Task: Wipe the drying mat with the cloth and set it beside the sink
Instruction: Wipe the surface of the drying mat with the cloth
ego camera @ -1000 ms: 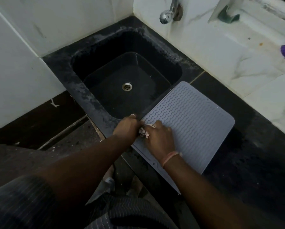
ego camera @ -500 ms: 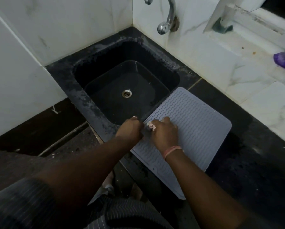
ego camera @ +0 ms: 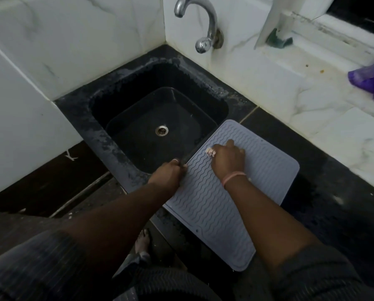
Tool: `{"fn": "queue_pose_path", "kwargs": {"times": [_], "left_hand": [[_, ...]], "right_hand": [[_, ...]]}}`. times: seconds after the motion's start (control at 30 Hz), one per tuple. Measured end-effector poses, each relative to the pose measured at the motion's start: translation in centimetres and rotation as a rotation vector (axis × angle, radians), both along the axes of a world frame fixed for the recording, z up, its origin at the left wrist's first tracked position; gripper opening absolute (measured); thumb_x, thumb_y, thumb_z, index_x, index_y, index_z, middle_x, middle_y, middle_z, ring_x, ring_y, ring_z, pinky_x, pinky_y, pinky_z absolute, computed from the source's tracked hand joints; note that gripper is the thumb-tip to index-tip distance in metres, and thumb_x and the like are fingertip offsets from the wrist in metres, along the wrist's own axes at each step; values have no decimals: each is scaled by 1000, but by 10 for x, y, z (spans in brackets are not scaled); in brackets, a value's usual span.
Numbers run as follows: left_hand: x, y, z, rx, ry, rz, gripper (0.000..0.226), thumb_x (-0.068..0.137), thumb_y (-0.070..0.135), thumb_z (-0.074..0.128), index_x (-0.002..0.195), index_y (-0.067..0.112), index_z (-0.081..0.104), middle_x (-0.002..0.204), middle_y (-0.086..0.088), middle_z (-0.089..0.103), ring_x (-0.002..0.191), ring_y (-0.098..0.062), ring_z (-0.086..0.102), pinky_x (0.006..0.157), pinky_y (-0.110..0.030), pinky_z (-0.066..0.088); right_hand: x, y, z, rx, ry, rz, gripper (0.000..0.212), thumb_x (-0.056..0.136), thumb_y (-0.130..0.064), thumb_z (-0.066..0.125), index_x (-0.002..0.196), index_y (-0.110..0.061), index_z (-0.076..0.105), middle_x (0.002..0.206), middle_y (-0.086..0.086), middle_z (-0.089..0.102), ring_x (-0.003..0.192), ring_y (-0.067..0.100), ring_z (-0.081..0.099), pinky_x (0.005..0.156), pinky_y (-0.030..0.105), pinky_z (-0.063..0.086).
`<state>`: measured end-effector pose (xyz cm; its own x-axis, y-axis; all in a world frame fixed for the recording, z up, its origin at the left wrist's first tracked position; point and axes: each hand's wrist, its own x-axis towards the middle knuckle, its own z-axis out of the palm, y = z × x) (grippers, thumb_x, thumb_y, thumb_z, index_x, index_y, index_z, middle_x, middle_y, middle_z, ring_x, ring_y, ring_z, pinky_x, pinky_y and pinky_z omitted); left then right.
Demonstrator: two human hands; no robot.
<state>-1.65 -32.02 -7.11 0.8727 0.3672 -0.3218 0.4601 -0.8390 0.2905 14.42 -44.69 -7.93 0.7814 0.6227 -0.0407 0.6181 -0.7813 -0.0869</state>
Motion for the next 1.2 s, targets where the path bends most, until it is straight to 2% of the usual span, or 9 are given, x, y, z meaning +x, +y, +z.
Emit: {"fn": "queue_pose_path", "kwargs": {"times": [0.13, 0.23, 0.33, 0.53, 0.63, 0.7, 0.87, 1.03, 1.2], "left_hand": [[7, -2, 7, -68, 50, 19, 24, 105, 30, 52, 126, 18, 57, 118, -9, 59, 100, -22, 64, 88, -42, 59], [20, -2, 9, -48, 32, 16, 45, 96, 24, 67, 139, 24, 52, 129, -8, 53, 112, -23, 59, 93, -42, 57], [38, 1, 8, -2, -67, -45, 59, 98, 26, 63, 153, 23, 40, 136, -13, 52, 120, -30, 58, 97, -46, 54], [60, 18, 3, -39, -14, -228, 41, 101, 33, 56, 140, 20, 53, 137, -15, 47, 120, -33, 56, 98, -47, 52], [60, 27, -5, -71, -30, -267, 40, 103, 30, 55, 142, 23, 53, 135, -13, 46, 118, -32, 56, 98, -46, 53], [63, 32, -8, -98, -14, -281, 42, 101, 24, 58, 143, 24, 54, 134, -11, 47, 118, -32, 56, 98, -44, 52], [68, 36, -8, -171, -9, -268, 43, 107, 23, 48, 149, 16, 47, 140, -11, 45, 123, -29, 54, 97, -35, 47], [75, 38, -11, -144, -2, -350, 62, 97, 20, 61, 155, 19, 38, 143, -12, 42, 126, -32, 47, 100, -39, 49], [87, 43, -13, -112, -23, -403, 54, 92, 24, 64, 144, 21, 52, 131, -10, 52, 117, -32, 54, 98, -38, 45]], "right_hand": [[4, 3, 6, 23, 52, -46, 26, 94, -30, 64, 119, -26, 70, 116, 9, 54, 96, 28, 61, 94, 46, 44], [-27, -7, 7, 79, 88, 10, 23, 94, -35, 64, 116, -28, 69, 116, 6, 52, 98, 25, 58, 95, 45, 45], [-63, -17, 2, 119, 146, 36, 25, 93, -40, 60, 115, -32, 67, 120, 4, 49, 107, 26, 54, 98, 46, 40], [-70, -19, -13, 102, 90, -49, 32, 87, -44, 61, 118, -40, 65, 117, 2, 51, 106, 27, 53, 93, 48, 37], [-50, -14, -21, 154, 123, -15, 28, 89, -34, 63, 116, -34, 69, 109, 2, 52, 92, 22, 58, 81, 39, 51], [-35, -7, -24, 184, 100, -29, 24, 88, -25, 65, 110, -30, 72, 101, 3, 52, 84, 23, 58, 71, 35, 49], [5, 13, -26, 185, 59, -193, 27, 86, -20, 67, 112, -24, 75, 106, 8, 58, 90, 29, 61, 81, 44, 55], [12, 32, -19, 120, 63, -422, 27, 89, -22, 65, 115, -23, 72, 111, 12, 55, 92, 32, 62, 84, 48, 56], [-21, 31, -25, 170, 68, -460, 20, 93, -36, 63, 109, -28, 72, 108, 8, 55, 87, 26, 61, 79, 41, 55]]}}
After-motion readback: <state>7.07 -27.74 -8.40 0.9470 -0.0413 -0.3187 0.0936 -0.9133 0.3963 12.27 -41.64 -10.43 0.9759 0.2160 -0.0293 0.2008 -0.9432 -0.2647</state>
